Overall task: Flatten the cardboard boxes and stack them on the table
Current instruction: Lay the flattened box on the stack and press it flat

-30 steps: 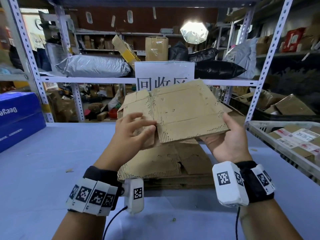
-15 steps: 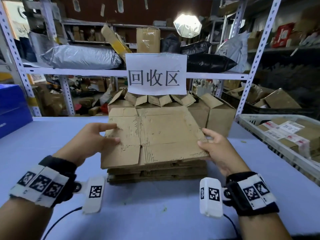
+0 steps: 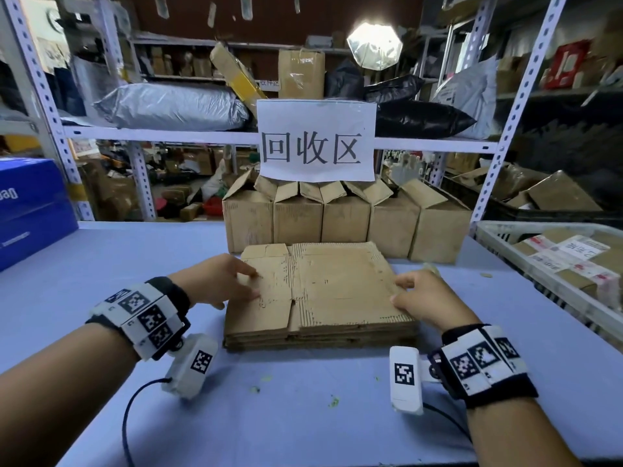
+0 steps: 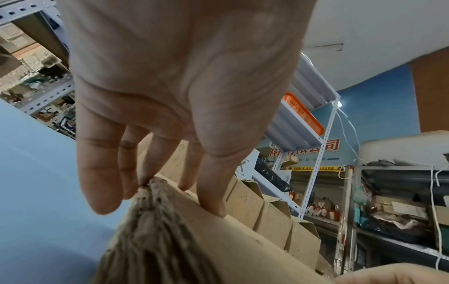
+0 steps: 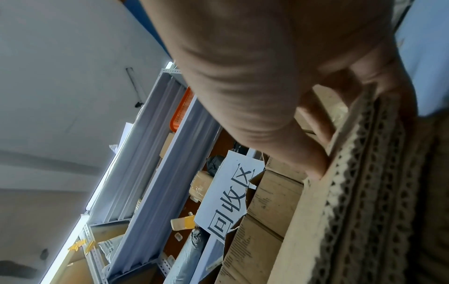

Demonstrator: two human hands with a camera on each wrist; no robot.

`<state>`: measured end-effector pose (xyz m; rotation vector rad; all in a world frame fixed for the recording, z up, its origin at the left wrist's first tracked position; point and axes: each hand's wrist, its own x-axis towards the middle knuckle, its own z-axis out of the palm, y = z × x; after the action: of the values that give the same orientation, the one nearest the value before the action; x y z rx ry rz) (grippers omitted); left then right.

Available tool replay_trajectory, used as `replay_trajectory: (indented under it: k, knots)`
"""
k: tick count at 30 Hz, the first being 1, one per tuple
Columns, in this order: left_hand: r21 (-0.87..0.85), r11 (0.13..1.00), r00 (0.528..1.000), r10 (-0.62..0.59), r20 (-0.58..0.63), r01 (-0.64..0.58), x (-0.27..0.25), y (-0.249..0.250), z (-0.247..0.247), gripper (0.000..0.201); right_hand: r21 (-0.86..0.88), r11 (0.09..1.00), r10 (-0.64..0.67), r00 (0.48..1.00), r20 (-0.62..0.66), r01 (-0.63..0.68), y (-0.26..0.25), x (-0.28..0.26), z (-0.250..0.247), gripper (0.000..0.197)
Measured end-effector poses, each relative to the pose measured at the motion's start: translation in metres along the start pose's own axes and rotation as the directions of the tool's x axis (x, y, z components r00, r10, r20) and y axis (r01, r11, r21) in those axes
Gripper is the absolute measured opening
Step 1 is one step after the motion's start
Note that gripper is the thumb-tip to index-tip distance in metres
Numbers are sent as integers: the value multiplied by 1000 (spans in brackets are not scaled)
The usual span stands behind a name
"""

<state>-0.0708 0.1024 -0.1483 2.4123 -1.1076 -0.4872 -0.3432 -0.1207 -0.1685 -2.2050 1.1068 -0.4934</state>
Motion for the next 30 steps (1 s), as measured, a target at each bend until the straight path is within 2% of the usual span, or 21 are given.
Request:
replay_trajectory:
  k: [5, 8, 12, 15, 19, 21, 23, 25, 27, 30]
  knots:
    - [43, 999, 1000, 20, 9, -21, 4, 2, -2, 60, -71, 997, 32, 999, 35, -29, -5, 2, 1, 47]
    - [75, 996, 999, 41, 18, -42, 6, 2, -4, 60, -131, 991, 33, 998, 46, -27, -6, 2, -2, 43]
    - [190, 981, 997, 32, 64, -44, 9, 1, -9, 60, -183, 983, 53, 992, 118, -30, -13, 3, -8, 48]
    - [271, 961, 986, 2, 164, -47, 14, 5, -21, 58, -146, 989, 5, 996, 90, 8, -32, 16, -19, 57]
    - [403, 913, 953, -63, 298, -66, 21, 21, -49, 52, -67, 990, -118, 989, 94, 124, -83, 39, -24, 53]
    - [396, 915, 975, -9, 221, -82, 29, 28, -64, 45, -25, 979, -198, 977, 83, 201, -114, 52, -19, 47]
    - [389, 914, 992, 125, 4, -117, 40, 31, -80, 31, -38, 960, -273, 957, 98, 278, -145, 64, -11, 39]
    - [349, 925, 946, 236, -222, -149, 55, 30, -96, 16, -106, 932, -333, 935, 123, 346, -175, 78, 2, 33]
    - [279, 954, 912, 207, -355, -108, 74, 25, -106, 20, -150, 911, -367, 921, 130, 384, -200, 93, 19, 31]
    - [171, 985, 911, 90, -402, -22, 106, 16, -111, 35, -291, 871, -368, 918, 148, 396, -228, 123, 48, 30]
